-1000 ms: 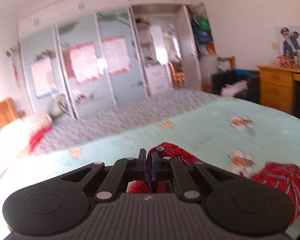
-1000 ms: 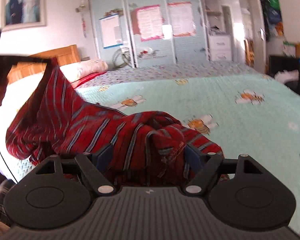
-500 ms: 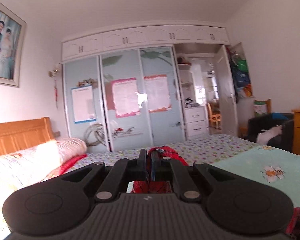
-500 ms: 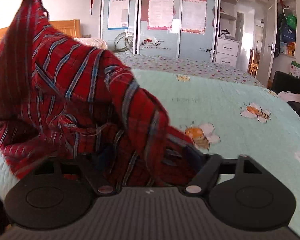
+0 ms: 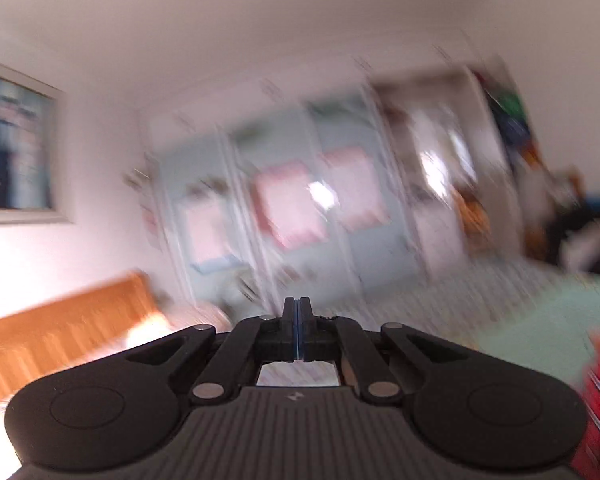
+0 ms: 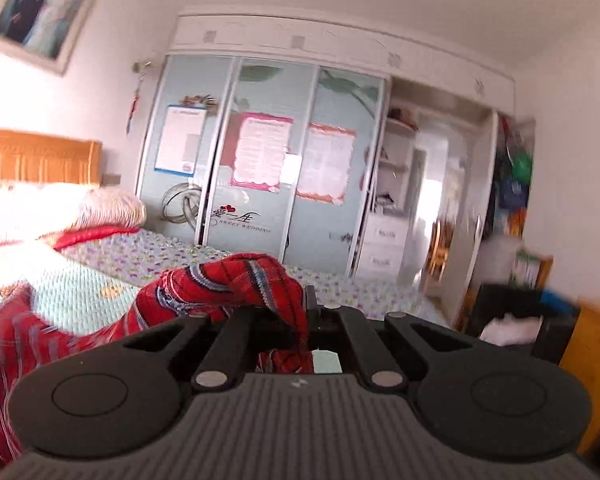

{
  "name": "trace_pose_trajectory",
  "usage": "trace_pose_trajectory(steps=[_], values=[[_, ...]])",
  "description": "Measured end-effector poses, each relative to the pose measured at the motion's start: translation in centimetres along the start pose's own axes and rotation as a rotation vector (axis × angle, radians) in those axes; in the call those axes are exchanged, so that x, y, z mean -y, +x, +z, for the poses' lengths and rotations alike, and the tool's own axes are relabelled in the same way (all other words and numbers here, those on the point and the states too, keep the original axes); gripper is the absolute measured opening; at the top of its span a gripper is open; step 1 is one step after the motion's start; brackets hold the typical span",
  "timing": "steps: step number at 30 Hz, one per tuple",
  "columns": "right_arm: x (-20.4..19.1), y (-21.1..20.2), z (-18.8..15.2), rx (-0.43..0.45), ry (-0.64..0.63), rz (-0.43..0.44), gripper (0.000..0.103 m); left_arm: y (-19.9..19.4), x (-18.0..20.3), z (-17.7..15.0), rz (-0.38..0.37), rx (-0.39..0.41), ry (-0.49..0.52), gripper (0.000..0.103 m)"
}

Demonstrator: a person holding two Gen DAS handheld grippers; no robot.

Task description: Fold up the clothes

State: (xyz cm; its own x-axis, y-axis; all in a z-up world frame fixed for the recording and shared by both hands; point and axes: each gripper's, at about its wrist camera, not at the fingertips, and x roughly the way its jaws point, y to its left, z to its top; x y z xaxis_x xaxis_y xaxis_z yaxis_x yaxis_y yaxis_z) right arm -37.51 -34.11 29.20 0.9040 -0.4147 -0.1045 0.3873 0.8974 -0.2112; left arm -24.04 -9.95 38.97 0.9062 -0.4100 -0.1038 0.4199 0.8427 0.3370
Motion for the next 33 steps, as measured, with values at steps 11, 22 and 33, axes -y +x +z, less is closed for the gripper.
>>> trace_pose_trajectory(steps=[11,22,33], values=[[6.3,-4.2,-16.7,-0.405,0.319,-0.131,0.008,7.6,9.3,-18.8,-0.368,-0.51,0.179,0.064],[6.6,-7.8,-21.7,-0.37,0.636,0.008,0.078,14.3,9.1,-18.3,-0.237,-0.481,0.123,0.082],[1.1,2.8,-24.5,-0.576,0.59,0.119,0.046,17.1,12.5,-26.4,-0.333,-0.799,0.065,0.012]])
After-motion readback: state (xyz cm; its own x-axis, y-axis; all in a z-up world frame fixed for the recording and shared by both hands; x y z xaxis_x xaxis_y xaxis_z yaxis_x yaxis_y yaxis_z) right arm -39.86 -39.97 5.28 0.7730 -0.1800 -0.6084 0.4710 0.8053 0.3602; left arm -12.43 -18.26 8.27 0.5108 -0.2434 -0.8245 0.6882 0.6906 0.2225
